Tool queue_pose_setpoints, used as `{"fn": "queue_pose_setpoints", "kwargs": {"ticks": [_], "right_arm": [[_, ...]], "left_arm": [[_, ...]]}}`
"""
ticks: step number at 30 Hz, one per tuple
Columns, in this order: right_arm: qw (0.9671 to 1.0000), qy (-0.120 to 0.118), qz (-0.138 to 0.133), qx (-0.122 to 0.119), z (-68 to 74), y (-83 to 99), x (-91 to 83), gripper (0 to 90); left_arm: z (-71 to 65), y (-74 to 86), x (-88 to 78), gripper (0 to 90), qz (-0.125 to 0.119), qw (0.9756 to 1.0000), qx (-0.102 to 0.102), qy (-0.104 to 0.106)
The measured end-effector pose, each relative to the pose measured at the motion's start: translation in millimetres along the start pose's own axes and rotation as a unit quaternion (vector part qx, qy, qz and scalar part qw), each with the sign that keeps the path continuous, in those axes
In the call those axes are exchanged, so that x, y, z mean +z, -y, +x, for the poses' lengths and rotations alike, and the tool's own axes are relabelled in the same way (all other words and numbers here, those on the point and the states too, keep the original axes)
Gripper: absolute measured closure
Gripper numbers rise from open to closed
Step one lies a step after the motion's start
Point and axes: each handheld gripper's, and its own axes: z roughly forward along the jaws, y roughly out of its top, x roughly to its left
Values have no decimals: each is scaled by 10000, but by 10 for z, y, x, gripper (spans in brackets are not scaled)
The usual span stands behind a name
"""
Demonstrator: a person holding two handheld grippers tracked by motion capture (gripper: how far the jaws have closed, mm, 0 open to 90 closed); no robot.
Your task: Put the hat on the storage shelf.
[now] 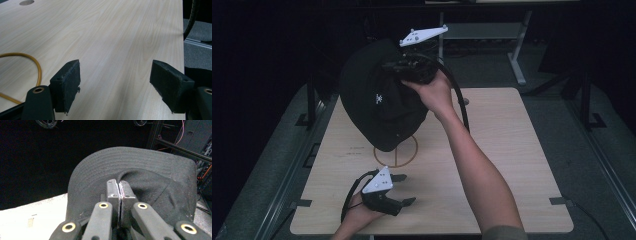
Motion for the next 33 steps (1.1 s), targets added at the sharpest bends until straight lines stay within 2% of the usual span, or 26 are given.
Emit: {"fn": "queue_pose_setpoints", "kwargs": {"ticks": [25,30,33], "right_arm": [[9991,11,411,83,-84,-36,344,882],[9989,-37,469,27,-68,-41,418,880],[9979,-45,638,-89,-38,-58,473,879]], "left_arm": [[-17,-2,41,243,35,9999,98,84],[-10,-2,39,243,43,9999,121,78],[-16,-1,45,244,27,9999,120,51]]}}
